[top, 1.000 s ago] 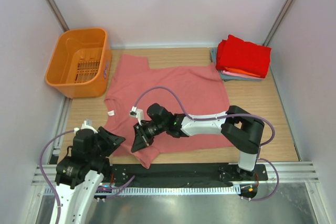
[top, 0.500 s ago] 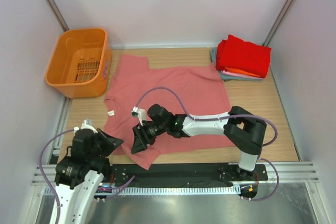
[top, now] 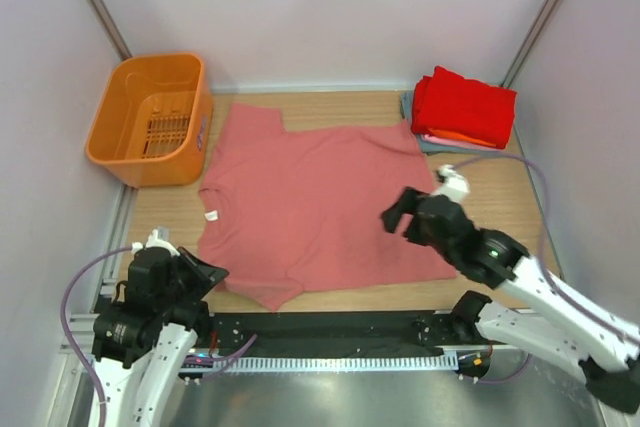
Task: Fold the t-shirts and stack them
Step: Fold the tshirt
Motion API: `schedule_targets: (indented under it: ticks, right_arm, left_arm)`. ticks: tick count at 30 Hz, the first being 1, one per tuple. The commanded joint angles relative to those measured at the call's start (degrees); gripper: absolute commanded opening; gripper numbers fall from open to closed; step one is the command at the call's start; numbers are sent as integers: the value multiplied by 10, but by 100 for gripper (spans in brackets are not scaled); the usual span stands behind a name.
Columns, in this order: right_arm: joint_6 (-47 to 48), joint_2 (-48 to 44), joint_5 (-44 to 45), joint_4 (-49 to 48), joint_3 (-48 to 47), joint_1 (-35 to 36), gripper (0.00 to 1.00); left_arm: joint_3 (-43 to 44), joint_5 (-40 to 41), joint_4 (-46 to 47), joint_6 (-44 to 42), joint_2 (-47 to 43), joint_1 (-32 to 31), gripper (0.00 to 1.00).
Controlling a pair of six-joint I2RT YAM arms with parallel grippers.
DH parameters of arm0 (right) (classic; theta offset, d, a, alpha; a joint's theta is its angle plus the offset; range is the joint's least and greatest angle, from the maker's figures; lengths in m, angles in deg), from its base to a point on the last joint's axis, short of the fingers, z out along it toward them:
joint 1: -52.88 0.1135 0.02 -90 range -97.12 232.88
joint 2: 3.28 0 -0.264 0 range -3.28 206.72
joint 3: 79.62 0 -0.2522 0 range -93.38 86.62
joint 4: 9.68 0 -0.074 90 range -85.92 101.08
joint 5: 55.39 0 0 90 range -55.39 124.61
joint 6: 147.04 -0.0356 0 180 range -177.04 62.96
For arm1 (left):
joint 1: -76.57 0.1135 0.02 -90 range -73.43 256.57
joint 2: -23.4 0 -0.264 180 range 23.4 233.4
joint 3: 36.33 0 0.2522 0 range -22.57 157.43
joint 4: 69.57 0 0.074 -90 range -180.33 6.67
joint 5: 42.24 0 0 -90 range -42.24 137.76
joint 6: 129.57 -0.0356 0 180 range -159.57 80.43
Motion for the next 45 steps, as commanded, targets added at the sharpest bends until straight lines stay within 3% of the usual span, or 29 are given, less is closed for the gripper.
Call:
schedule_targets:
  ticks: [1, 4, 8, 11, 12, 16, 22, 29, 45]
  right_arm:
    - [-139, -124, 55, 155, 75, -79, 88]
    - [-157, -122, 19, 204, 106, -121, 88]
    - [-123, -53, -86, 152, 159, -176, 86]
    - [-71, -40, -134, 126, 184, -269, 87]
    - [-53, -35, -150, 124, 188, -344, 87]
    - [27, -11, -243, 127, 187, -485, 83]
    - [5, -43, -224, 169, 166, -492, 77]
    - [-6, -46, -242, 154, 195, -492, 49]
    - [12, 50, -250, 126, 189, -492, 49]
  left_arm:
    - [1, -4, -5, -11, -12, 1, 0]
    - [-9, -14, 3, -12, -12, 1, 0]
    - [-7, -19, 8, -20, -10, 1, 0]
    - [-1, -21, 7, -26, -7, 1, 0]
    - [0, -21, 4, -26, -7, 1, 0]
    - [3, -28, 3, -31, -11, 1, 0]
    - [-8, -35, 9, -44, -11, 1, 0]
    - [-25, -56, 36, -47, 4, 1, 0]
    - [-9, -43, 59, -45, 33, 1, 0]
